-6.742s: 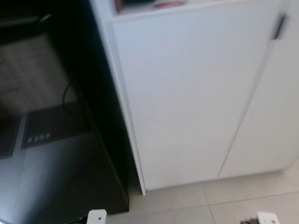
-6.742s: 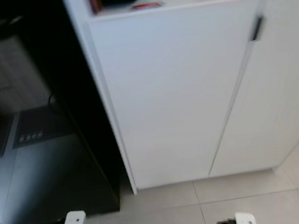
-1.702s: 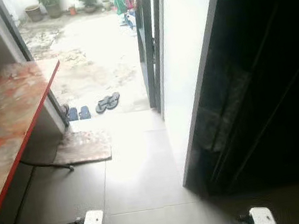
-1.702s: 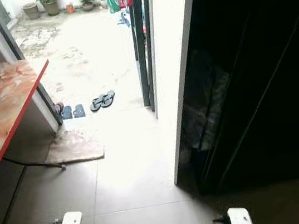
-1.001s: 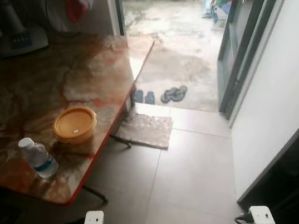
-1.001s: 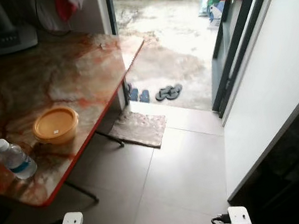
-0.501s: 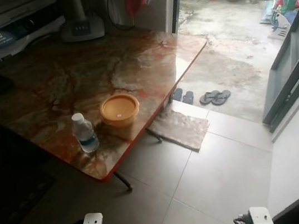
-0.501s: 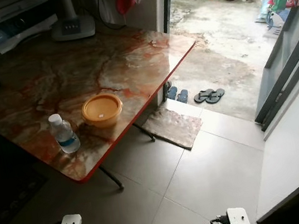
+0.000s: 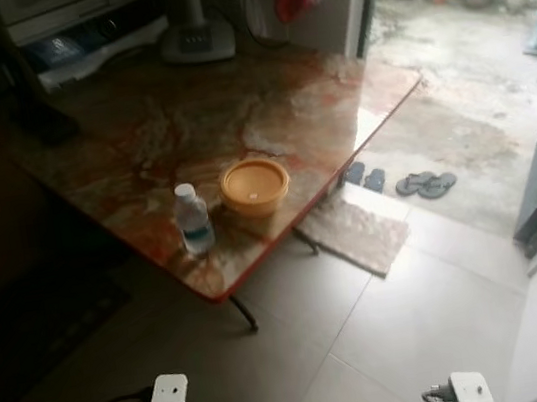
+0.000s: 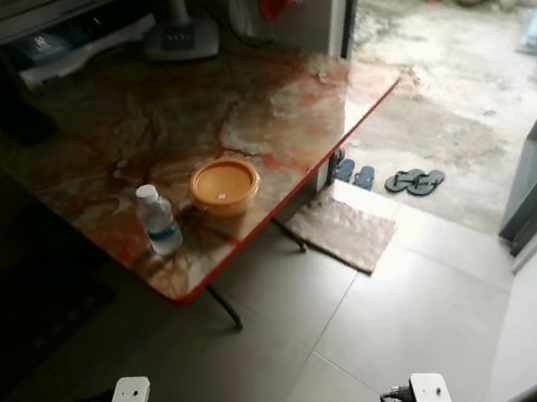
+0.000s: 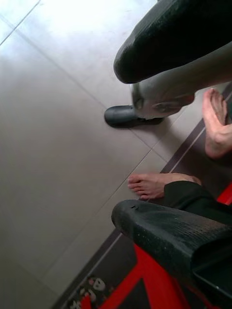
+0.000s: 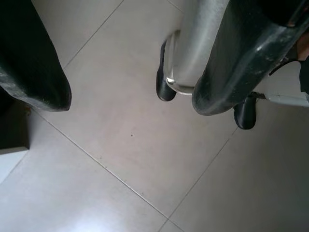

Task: Restocking fridge

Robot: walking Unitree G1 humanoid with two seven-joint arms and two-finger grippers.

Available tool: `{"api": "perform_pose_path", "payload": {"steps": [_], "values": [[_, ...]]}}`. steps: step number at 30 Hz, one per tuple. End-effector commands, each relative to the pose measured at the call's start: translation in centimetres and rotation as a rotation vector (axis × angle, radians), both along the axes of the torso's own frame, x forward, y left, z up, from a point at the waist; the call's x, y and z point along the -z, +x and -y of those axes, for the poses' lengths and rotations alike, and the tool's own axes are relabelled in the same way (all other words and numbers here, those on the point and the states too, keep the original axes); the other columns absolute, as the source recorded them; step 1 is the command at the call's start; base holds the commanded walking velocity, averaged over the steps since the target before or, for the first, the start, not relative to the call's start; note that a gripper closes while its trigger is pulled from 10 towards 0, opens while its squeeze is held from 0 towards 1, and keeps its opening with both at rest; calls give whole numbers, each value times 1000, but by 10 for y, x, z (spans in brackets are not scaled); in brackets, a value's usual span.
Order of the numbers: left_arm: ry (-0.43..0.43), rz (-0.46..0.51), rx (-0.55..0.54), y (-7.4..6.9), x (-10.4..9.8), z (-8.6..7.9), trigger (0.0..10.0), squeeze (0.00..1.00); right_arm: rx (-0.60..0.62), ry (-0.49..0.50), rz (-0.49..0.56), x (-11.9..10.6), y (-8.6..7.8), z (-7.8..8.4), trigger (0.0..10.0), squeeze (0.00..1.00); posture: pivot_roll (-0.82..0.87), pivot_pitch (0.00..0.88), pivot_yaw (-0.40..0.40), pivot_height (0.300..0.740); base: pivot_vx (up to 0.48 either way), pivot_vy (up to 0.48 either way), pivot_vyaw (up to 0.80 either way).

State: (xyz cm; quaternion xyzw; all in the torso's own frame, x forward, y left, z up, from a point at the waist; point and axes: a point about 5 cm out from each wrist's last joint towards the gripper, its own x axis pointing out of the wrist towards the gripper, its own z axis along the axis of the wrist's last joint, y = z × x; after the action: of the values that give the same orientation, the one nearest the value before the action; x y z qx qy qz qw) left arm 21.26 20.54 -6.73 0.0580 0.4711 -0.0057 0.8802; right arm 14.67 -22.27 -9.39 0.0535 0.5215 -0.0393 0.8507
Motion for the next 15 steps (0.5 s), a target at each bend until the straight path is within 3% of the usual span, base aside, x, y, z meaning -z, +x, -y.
{"api": "perform_pose_path", "payload": {"steps": [1, 15], "values": [[-14, -18, 4, -4, 3, 6, 10000, 0, 11, -12, -16, 1, -5, 6, 10000, 0, 16, 0, -47, 740, 0, 0, 712], [9, 23, -32, -2, 2, 4, 10000, 0, 34, 15, -18, 1, -6, 6, 10000, 0, 21, 0, -45, 740, 0, 0, 51]]}}
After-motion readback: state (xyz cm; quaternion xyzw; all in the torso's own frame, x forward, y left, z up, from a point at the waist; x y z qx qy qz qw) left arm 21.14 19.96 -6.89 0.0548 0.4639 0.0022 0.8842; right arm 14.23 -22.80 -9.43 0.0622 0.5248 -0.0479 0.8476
